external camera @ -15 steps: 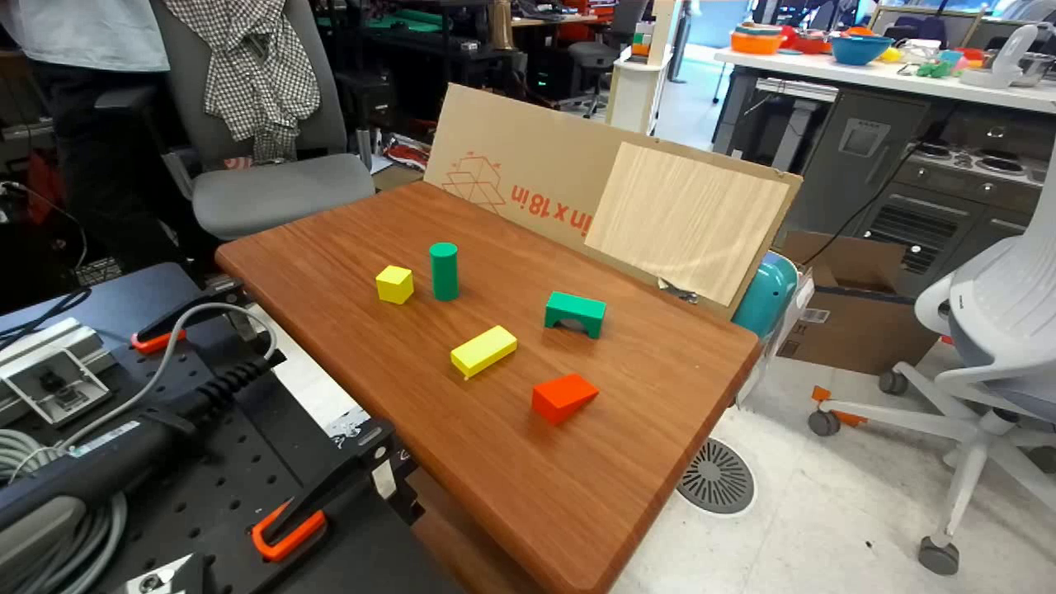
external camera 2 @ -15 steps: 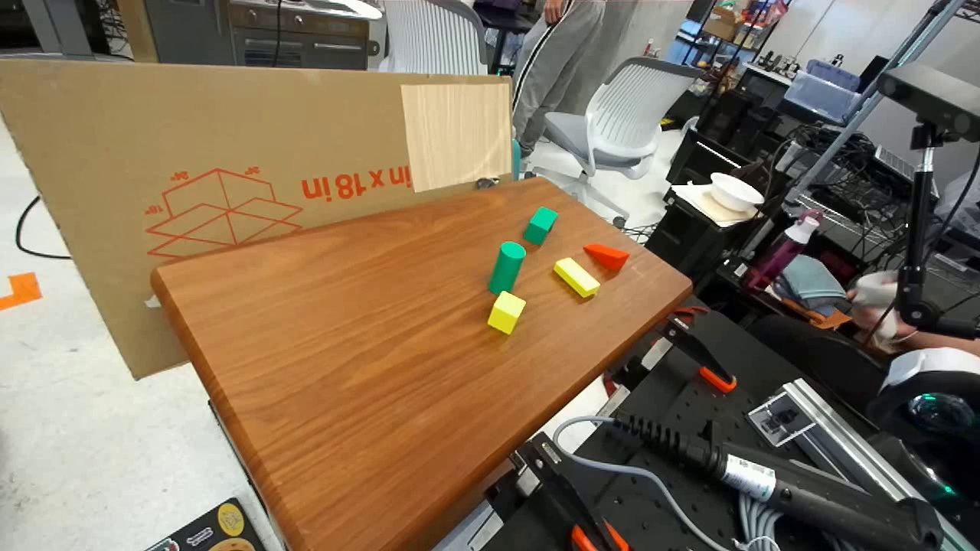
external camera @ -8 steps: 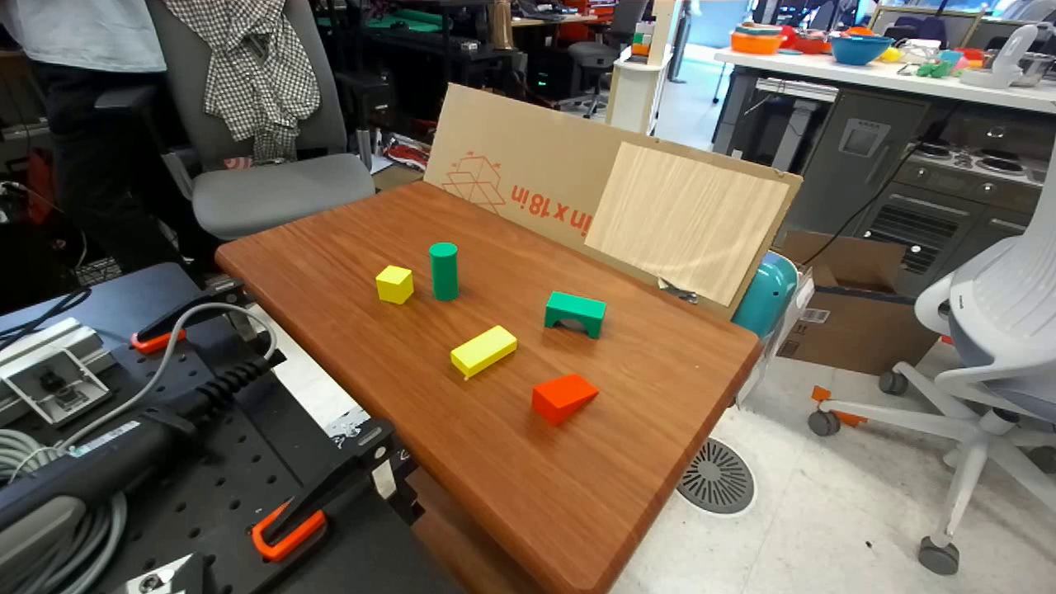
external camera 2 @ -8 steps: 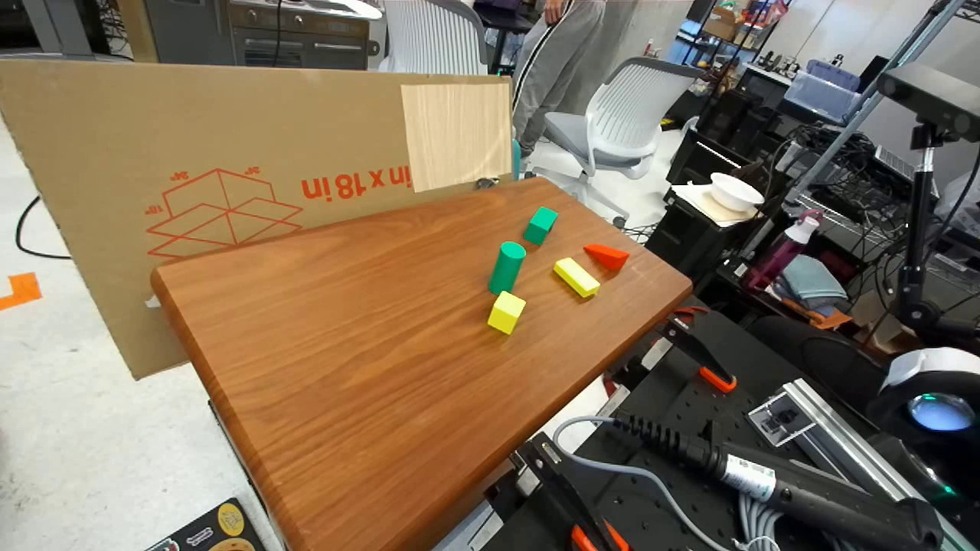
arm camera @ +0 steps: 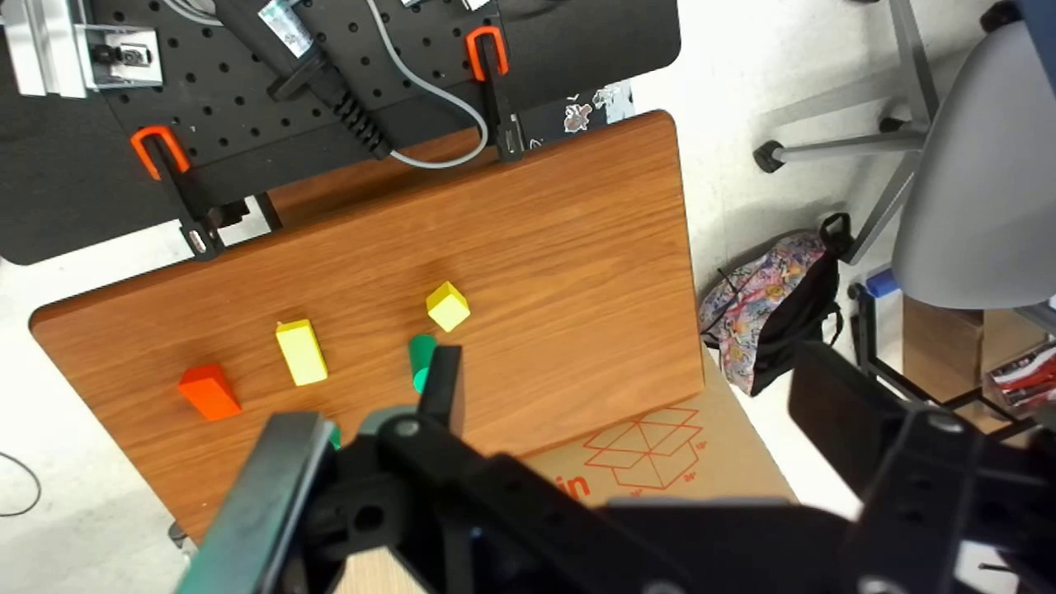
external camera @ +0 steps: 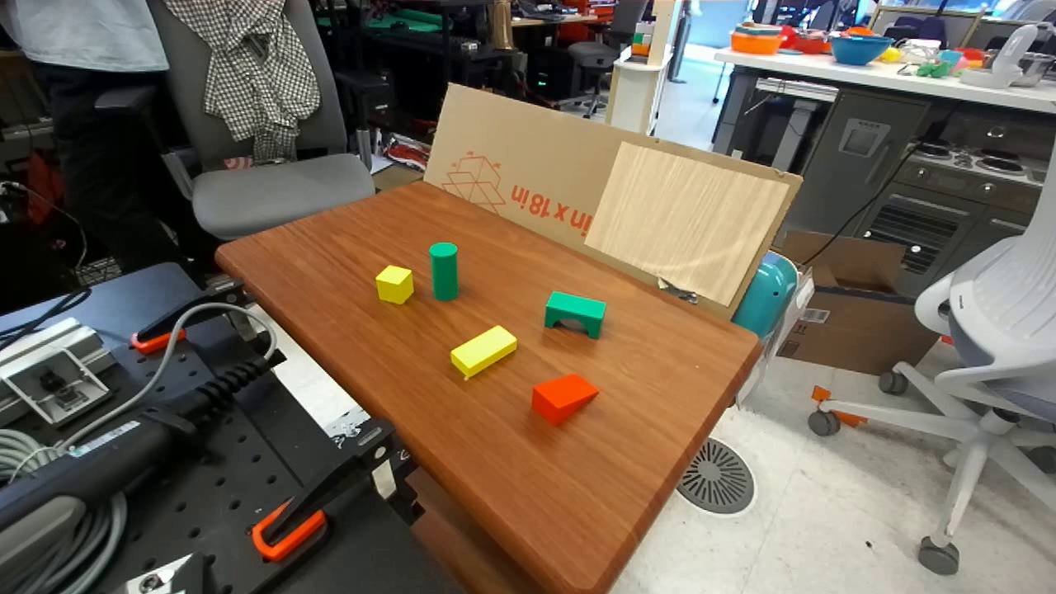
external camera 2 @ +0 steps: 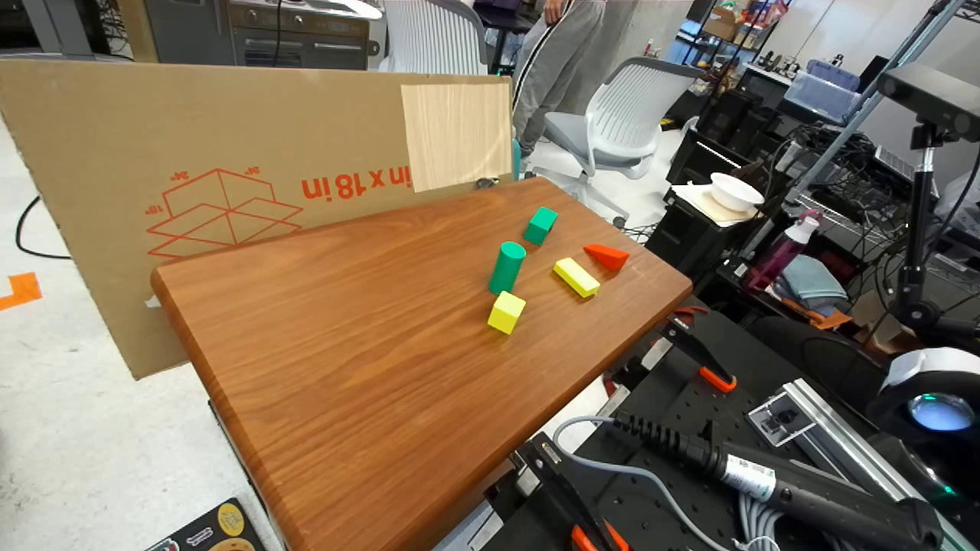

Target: Place the rectangular yellow block on the rectangular green block

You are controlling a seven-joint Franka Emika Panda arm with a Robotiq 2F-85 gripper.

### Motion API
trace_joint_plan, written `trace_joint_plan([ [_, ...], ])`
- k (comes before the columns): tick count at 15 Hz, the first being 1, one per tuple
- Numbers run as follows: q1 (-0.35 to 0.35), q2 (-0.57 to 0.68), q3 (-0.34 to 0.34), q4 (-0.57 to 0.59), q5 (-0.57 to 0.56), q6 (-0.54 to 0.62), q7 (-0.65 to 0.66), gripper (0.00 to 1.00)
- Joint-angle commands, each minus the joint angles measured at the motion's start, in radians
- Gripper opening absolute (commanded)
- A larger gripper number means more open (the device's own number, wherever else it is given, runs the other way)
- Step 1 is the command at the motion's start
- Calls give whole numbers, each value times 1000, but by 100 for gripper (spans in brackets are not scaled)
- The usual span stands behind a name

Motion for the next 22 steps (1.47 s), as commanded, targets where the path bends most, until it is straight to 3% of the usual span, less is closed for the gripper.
trace_joint_plan([
  [1, -25, 52, 24, -9, 11, 68, 0, 100],
  [5, -47, 177, 15, -40, -2, 150, -4, 100],
  [9, -77, 387, 7, -50, -49, 242, -21, 100],
  [15, -102, 733, -51, 11, -101, 336, -82, 100],
  [22, -120, 1032, -123, 98, -159, 480, -106, 100],
])
